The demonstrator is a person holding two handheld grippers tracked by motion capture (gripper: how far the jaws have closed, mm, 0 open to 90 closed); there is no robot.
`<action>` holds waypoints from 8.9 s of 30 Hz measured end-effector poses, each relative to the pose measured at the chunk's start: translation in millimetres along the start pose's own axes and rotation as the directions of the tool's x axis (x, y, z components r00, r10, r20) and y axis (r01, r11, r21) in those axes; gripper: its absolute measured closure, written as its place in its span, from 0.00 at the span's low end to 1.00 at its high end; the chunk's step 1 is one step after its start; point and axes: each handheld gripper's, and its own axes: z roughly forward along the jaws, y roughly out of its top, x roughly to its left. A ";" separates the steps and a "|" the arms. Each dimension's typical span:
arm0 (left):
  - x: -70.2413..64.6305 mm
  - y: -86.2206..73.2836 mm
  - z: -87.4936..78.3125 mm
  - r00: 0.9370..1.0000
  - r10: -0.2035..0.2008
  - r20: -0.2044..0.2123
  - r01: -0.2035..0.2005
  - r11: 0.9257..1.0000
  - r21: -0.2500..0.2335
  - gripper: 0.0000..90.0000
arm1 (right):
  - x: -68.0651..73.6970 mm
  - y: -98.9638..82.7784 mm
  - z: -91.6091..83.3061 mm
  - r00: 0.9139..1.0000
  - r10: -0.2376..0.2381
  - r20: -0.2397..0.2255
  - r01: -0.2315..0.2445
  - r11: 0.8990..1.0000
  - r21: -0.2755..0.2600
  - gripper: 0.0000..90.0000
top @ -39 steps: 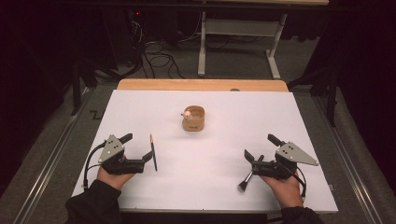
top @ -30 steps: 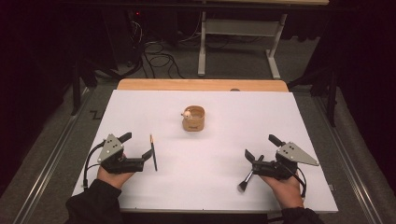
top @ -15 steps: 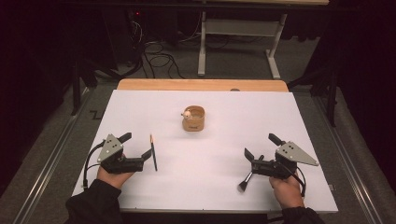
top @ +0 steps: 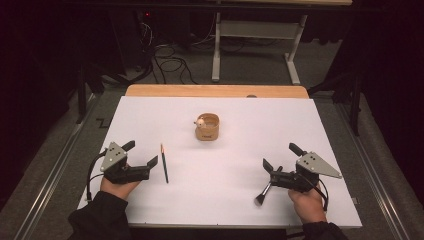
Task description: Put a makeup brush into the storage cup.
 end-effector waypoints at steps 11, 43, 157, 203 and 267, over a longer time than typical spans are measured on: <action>23.0 0.6 -10.1 0.991 -0.041 -0.126 0.041 0.999 -0.002 0.05 | -2.7 1.3 -3.0 1.000 -0.007 0.018 0.007 1.000 -0.001 0.00; 33.8 -2.1 -12.8 0.980 -0.111 -0.168 0.116 0.993 0.018 0.05 | -1.2 -10.9 -2.8 0.999 -0.026 0.026 0.025 0.999 0.034 0.00; -30.5 32.8 94.9 0.969 -0.184 -0.168 0.237 0.476 0.847 0.32 | 2.3 -11.0 1.2 0.998 0.030 -0.062 -0.028 0.999 0.034 0.01; -34.5 27.6 91.2 0.986 -0.092 -0.139 0.166 0.496 0.852 0.87 | 2.2 -11.9 2.6 0.997 0.038 -0.061 -0.036 0.999 0.040 0.01; -38.8 29.8 71.1 0.996 -0.084 0.006 0.039 0.532 0.846 0.94 | 2.6 -11.7 2.3 0.998 0.035 -0.057 -0.032 0.999 0.043 0.01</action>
